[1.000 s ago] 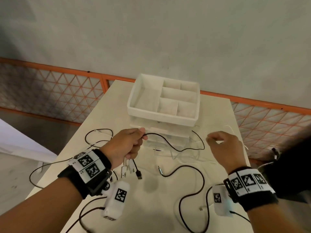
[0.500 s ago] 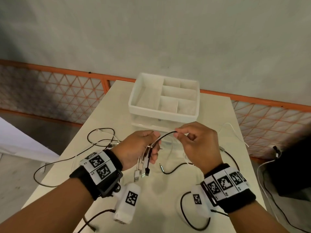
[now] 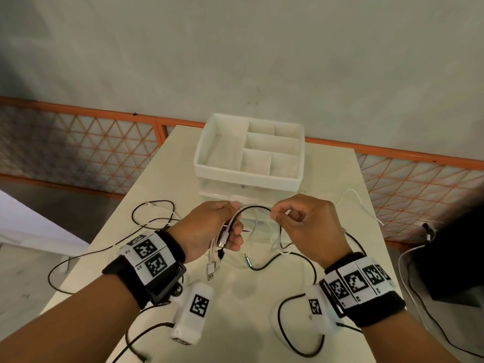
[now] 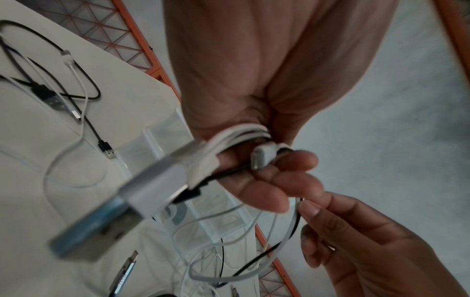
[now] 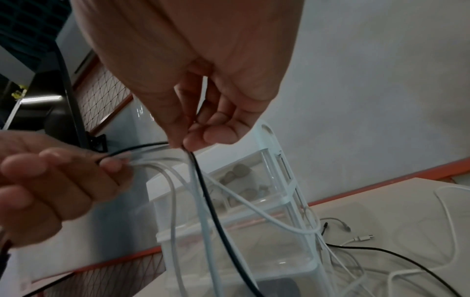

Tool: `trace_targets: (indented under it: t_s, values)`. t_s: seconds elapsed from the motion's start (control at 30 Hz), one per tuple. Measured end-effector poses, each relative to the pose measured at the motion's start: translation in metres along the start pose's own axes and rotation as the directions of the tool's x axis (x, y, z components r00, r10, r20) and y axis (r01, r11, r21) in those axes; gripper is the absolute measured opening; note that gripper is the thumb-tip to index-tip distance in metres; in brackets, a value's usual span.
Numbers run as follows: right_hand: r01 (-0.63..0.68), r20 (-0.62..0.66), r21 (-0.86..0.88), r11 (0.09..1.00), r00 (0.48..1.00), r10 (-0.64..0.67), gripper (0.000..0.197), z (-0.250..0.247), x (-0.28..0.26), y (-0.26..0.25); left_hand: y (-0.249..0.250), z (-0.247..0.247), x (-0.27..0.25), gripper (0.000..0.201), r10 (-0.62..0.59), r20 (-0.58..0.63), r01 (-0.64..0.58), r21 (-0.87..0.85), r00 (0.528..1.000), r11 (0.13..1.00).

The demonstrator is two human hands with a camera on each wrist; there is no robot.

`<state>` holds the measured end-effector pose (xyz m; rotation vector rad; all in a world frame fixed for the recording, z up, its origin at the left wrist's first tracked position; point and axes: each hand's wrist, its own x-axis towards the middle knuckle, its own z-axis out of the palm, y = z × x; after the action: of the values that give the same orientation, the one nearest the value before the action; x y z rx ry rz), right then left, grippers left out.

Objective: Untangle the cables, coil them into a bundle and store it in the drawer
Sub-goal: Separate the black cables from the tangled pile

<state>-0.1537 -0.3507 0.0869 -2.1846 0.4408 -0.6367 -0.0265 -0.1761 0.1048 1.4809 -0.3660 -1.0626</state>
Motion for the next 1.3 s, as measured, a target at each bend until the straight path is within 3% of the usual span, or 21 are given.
trace_targets:
  t_s: [0.1, 0.33, 0.57, 0.77, 0.9, 1.13, 1.2, 1.27, 1.3]
  values:
    - [0.014, 0.032, -0.055, 0.998, 0.999, -0.012, 0.012, 0.003, 0.000, 0.002, -0.001, 0.004, 0.000, 0.033, -0.001, 0.045, 0.000, 0.018, 0.999, 1.000]
    - [0.197, 0.019, -0.026, 0.980, 0.980, -0.197, 0.008, 0.007, 0.006, 0.002, -0.001, 0.006, 0.000, 0.028, -0.043, 0.078, 0.045, -0.022, 0.996, 0.999]
    - [0.248, 0.188, -0.036, 0.968, 0.953, -0.237, 0.008, 0.003, 0.012, 0.000, 0.003, 0.008, 0.001, 0.028, -0.079, 0.078, 0.079, 0.004, 0.994, 0.997]
    - [0.157, 0.154, 0.138, 0.978, 0.972, -0.178, 0.008, 0.008, 0.009, -0.002, -0.003, 0.013, 0.008, 0.025, -0.026, 0.016, 0.023, 0.167, 1.000, 0.986]
    - [0.005, 0.069, 0.245, 0.969, 0.997, -0.022, 0.010, 0.000, 0.012, 0.001, -0.006, 0.011, 0.009, 0.022, 0.009, -0.002, -0.008, 0.203, 1.000, 0.979]
    - [-0.120, 0.014, -0.036, 0.992, 0.993, 0.121, 0.010, -0.001, 0.013, 0.007, -0.009, 0.010, 0.007, 0.025, 0.030, 0.064, -0.037, 0.123, 0.997, 0.992]
    - [-0.131, 0.159, 0.047, 0.990, 0.980, 0.122, 0.022, 0.001, 0.009, 0.002, -0.004, 0.012, 0.006, 0.034, 0.037, 0.071, -0.047, 0.136, 0.997, 0.990]
    - [-0.170, 0.382, 0.140, 0.976, 0.918, 0.105, 0.034, 0.006, 0.000, -0.007, 0.000, 0.012, 0.005, 0.033, 0.089, 0.068, -0.099, 0.157, 0.994, 0.983]
    - [-0.156, 0.449, 0.107, 0.982, 0.889, 0.093, 0.029, 0.011, -0.005, -0.009, 0.002, 0.011, 0.004, 0.033, 0.131, 0.066, -0.140, 0.177, 0.989, 0.974]
